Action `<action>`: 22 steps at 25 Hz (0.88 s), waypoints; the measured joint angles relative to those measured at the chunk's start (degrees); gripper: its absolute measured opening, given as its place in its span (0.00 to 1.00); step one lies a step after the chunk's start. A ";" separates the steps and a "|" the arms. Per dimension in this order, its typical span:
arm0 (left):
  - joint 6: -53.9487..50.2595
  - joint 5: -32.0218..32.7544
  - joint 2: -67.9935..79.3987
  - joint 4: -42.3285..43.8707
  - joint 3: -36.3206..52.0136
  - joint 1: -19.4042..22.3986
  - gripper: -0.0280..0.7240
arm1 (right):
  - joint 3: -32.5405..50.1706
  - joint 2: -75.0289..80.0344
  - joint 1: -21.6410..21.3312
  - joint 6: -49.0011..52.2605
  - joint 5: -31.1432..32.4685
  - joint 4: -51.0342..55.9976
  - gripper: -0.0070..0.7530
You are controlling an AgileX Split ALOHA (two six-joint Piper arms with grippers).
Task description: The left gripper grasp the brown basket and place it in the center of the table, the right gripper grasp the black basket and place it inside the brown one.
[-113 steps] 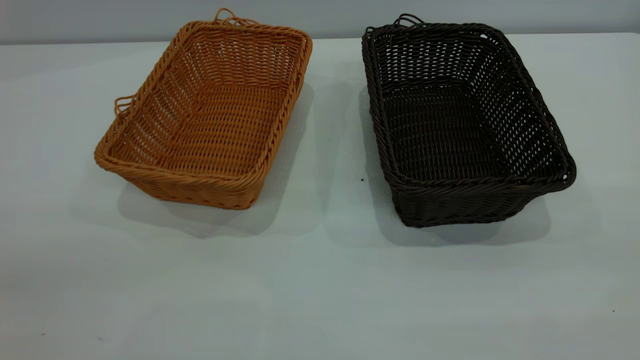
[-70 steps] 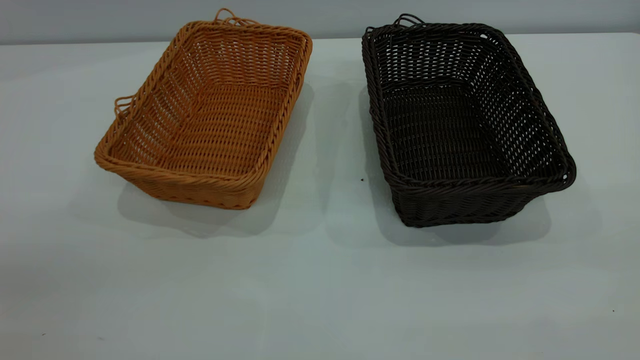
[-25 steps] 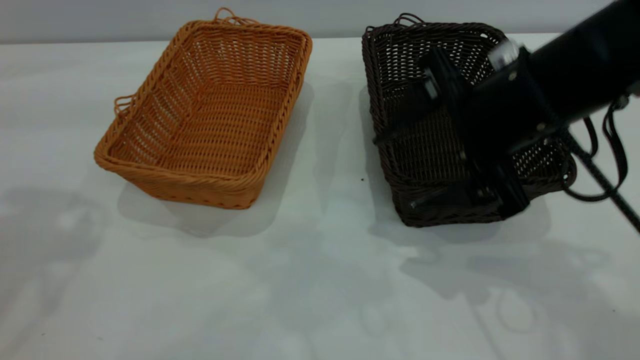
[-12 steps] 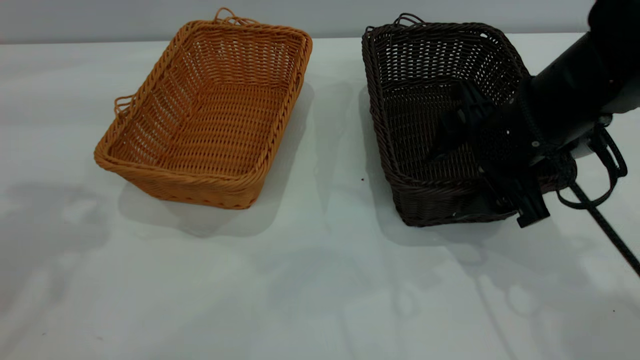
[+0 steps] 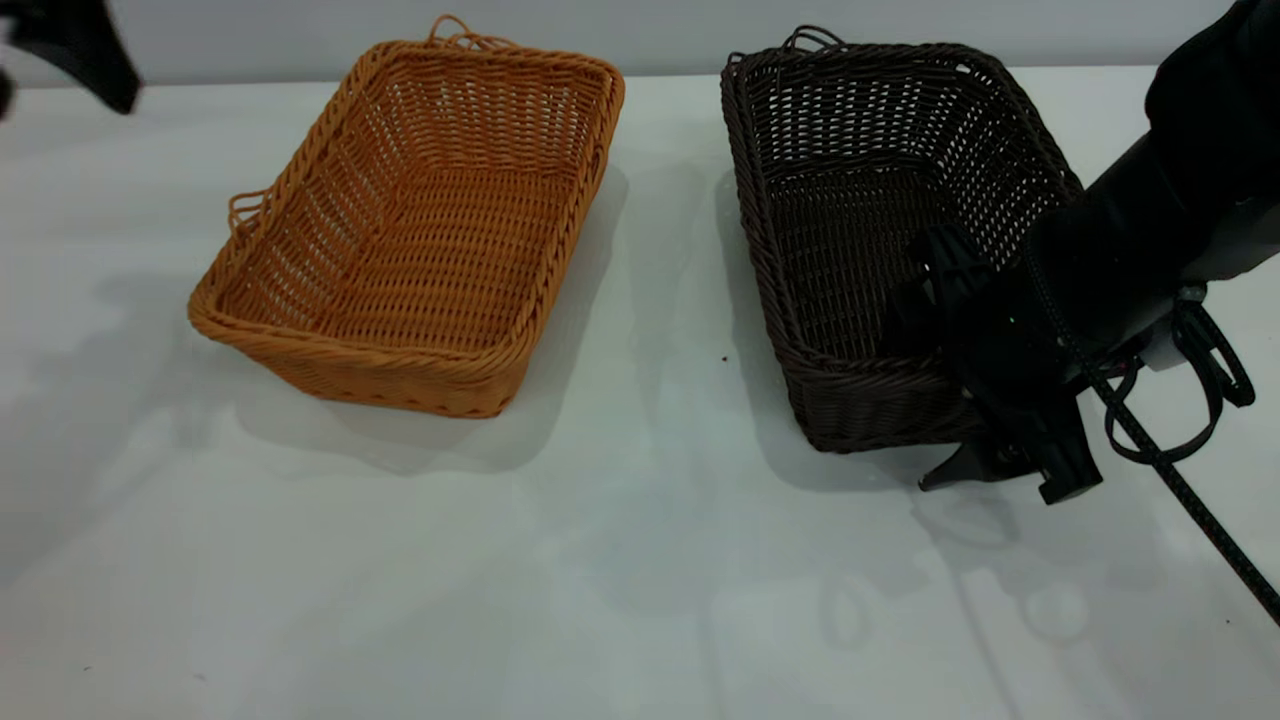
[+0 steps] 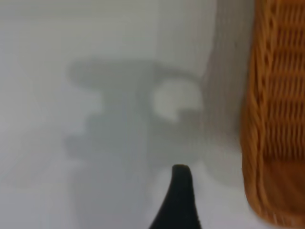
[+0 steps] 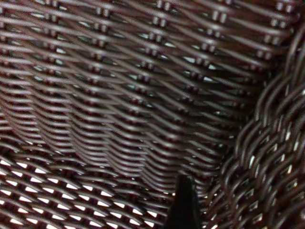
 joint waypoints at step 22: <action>1.34 0.22 29.18 -0.15 -18.77 -6.29 0.41 | -0.18 0.00 0.00 -0.51 0.87 -0.44 0.33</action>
